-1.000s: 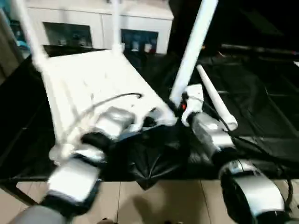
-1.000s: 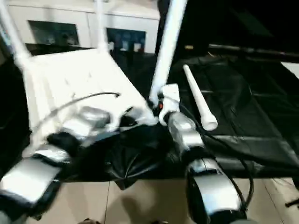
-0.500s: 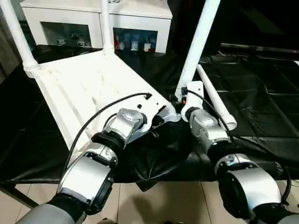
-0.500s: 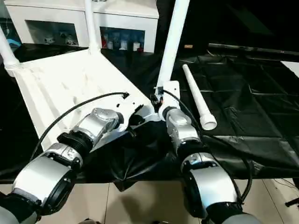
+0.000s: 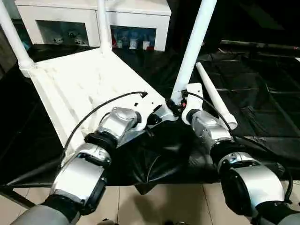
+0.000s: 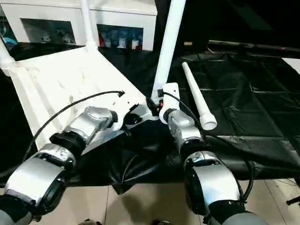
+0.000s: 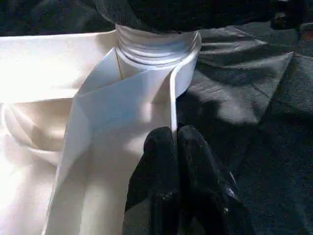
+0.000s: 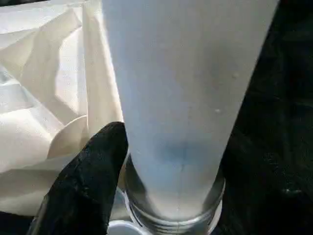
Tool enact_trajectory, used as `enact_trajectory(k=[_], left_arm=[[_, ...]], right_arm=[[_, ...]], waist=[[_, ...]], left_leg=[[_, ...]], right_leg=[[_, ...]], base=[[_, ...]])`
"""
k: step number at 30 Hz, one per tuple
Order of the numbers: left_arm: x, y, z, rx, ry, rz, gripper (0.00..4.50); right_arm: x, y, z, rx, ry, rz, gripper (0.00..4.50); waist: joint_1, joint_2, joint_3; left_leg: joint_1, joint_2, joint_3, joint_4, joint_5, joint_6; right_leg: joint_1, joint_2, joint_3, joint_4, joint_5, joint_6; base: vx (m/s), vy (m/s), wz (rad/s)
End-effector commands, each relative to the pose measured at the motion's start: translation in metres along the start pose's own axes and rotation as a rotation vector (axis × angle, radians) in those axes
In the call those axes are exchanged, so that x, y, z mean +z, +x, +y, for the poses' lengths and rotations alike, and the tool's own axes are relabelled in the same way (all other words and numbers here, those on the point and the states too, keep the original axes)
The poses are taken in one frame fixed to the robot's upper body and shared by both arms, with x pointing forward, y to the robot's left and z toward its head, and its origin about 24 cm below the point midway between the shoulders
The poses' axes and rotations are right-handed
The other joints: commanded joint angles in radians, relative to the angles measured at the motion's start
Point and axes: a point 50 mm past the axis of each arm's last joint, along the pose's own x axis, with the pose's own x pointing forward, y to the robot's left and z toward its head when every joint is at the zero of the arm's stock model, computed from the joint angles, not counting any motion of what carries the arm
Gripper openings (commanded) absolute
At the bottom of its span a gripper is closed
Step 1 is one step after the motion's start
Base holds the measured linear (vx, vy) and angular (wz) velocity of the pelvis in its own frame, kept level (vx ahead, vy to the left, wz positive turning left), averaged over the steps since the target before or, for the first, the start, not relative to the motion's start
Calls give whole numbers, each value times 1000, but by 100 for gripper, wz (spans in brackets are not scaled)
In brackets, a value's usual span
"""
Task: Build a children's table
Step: Insert table leg to table base
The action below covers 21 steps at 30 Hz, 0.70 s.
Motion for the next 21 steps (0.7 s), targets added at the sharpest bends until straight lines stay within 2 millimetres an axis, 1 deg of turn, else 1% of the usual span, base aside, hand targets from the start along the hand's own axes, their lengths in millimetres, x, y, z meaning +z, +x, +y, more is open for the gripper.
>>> enact_trajectory(k=[1, 2, 3, 4, 5, 6, 7, 8, 9, 10, 11, 12, 13, 14, 15, 16, 17, 18, 19, 20, 21], left_arm=[[25, -4, -1, -44, 112, -109, 0], [25, -5, -1, -51, 117, -111, 0], [24, -6, -1, -62, 118, -108, 0], [21, -8, -2, -99, 140, -114, 0], [20, -9, -2, -107, 144, -114, 0], [18, -12, -4, -159, 178, -133, 0], [18, -12, -5, -163, 181, -135, 0], [16, -15, -6, -197, 193, -146, 0], [16, -15, -6, -201, 194, -144, 0], [15, -16, -6, -211, 194, -142, 0], [13, -19, -7, -246, 212, -153, 0], [9, -23, -7, -288, 222, -148, 0], [7, -25, -8, -305, 236, -148, 0], [6, -26, -8, -315, 246, -146, 0], [5, -27, -8, -324, 249, -146, 0], [2, -32, -8, -366, 265, -148, 0], [2, -32, -8, -366, 265, -148, 0], [0, -34, -7, -383, 268, -147, 0], [-1, -35, -7, -392, 270, -146, 0], [-2, -37, -7, -403, 272, -147, 0], [-3, -40, -7, -419, 276, -150, 0]], right_arm=[[-11, -2, 3, 63, -11, 41, 350], [-10, -2, 3, 68, -20, 39, 359], [-9, -3, 2, 96, -36, 33, 359], [-8, -6, 0, 161, -74, 31, 359], [-8, -7, 0, 174, -83, 32, 359], [-9, -12, -4, 245, -147, 44, 359], [-9, -12, -4, 250, -151, 45, 359], [-10, -16, -7, 292, -188, 54, 359], [-10, -16, -8, 298, -192, 54, 359], [-10, -18, -9, 314, -200, 57, 359], [-10, -22, -13, 356, -222, 62, 359], [-10, -28, -19, 407, -250, 73, 359], [-10, -31, -21, 423, -268, 76, 359], [-10, -32, -22, 433, -282, 78, 359], [-10, -34, -23, 443, -287, 78, 359], [-8, -39, -26, 492, -297, 70, 359], [-8, -39, -26, 492, -297, 70, 359], [-7, -42, -27, 520, -300, 65, 359], [-7, -43, -27, 537, -301, 62, 359], [-7, -45, -27, 556, -306, 62, 359], [-7, -49, -27, 600, -314, 63, 359]], waist=[[8, 7, -69], [8, 5, -74], [10, 6, -77], [11, 11, -79], [13, 9, -80], [15, 7, -79], [18, 7, -80], [26, 6, -87], [30, 8, -87], [37, 7, -89], [39, 6, -90], [44, 5, -94], [45, 3, -94], [49, 5, -89], [54, 6, -85], [57, 7, -82], [57, 8, -81], [58, 9, -77], [58, 9, -76], [58, 9, -75], [55, 7, -75]], left_leg=[[16, 31, -7, -74, -343, 27], [12, 30, -4, -71, -304, 32], [12, 31, -3, -69, -280, 35], [11, 29, 0, -64, -242, 47], [11, 29, 2, -61, -230, 57], [9, 29, 6, -57, -211, 76], [6, 29, 4, -56, -191, 85], [5, 27, 8, -47, -122, 115], [7, 29, 10, -46, -103, 123], [7, 30, 13, -41, -75, 138], [6, 31, 12, -41, -65, 146], [4, 32, 13, -35, -48, 160], [1, 31, 14, -32, -42, 169], [0, 32, 16, -32, -57, 176], [3, 34, 16, -34, -99, 165], [4, 36, 15, -38, -145, 142], [4, 37, 15, -40, -166, 130], [6, 39, 15, -44, -210, 102], [7, 40, 14, -44, -229, 89], [11, 41, 15, -46, -251, 67], [9, 42, 15, -48, -267, 50]], right_leg=[[43, -67, 47, -61, -332, -194], [46, -65, 48, -52, -275, -207], [47, -64, 49, -46, -239, -216], [47, -60, 49, -38, -174, -235], [47, -60, 49, -36, -146, -243], [46, -58, 51, -27, -93, -263], [51, -57, 50, -21, -65, -270], [57, -56, 50, -5, 44, -295], [56, -55, 50, 0, 74, -304], [57, -52, 48, 7, 120, -312], [58, -52, 48, 9, 131, -316], [59, -52, 46, 13, 154, -321], [58, -52, 47, 16, 165, -324], [52, -51, 47, 12, 145, -324], [48, -55, 49, 7, 82, -314], [48, -56, 48, 0, 1, -298], [48, -56, 48, -3, -34, -290], [45, -55, 49, -11, -100, -272], [44, -57, 49, -14, -128, -264], [41, -55, 50, -17, -168, -253], [40, -55, 50, -19, -197, -244]], base=[[0, 0, 0], [0, 0, 0], [54, -25, 4], [54, -25, 4], [64, -24, 7], [67, -20, 4], [67, -20, 4], [61, -11, 0], [0, 0, 0], [0, 0, 0], [0, 0, 0], [0, 0, 0], [0, 0, 0], [0, 0, 0], [0, 0, 0], [0, 0, 0], [0, 0, 0], [0, 0, 0], [0, 0, 0], [0, 0, 0], [0, 0, 0]])
